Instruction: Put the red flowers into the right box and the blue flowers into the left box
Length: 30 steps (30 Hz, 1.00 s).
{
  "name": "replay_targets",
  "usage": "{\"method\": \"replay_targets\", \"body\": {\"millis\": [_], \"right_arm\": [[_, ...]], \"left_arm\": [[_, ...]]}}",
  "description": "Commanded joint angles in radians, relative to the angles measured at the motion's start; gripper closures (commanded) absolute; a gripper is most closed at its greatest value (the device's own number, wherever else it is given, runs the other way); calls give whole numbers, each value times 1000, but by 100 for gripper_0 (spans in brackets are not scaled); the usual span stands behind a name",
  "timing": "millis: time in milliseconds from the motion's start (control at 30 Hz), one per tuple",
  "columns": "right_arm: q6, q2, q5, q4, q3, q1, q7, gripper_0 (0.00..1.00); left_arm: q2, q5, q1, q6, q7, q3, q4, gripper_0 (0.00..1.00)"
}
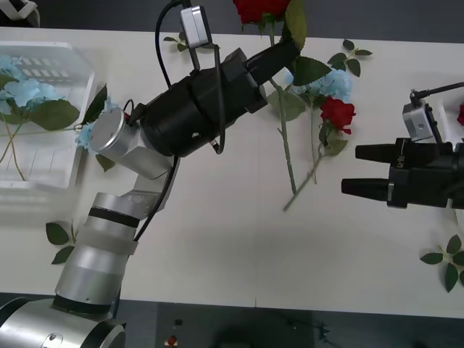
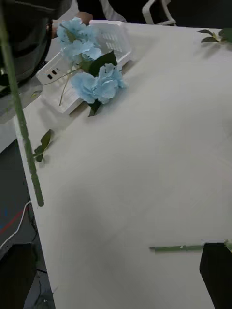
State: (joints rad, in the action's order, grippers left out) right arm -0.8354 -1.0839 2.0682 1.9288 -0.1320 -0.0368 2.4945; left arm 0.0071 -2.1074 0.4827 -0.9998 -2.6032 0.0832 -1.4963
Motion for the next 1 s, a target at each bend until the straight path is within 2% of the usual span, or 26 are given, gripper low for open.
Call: {"method": "replay_targets", "body": {"millis": [33,300,700,1000], "right_arm": [[-18,39,47,6,2,-20,80,0],[-80,127,93,-51,-6,-23,153,0],[-88,259,110,-174,-93,-141,176,0],[-108,300,204,-249,-139,-218,185,0]], "left_arm": [[-6,1,-7,20,-57,15,-25,100],[-6,-5,-16,21,-57,18,-25,100],[-4,-2,-16,41,-58,32,-25,100],[-4,3,-18,46,-58,33,-25,100]]}}
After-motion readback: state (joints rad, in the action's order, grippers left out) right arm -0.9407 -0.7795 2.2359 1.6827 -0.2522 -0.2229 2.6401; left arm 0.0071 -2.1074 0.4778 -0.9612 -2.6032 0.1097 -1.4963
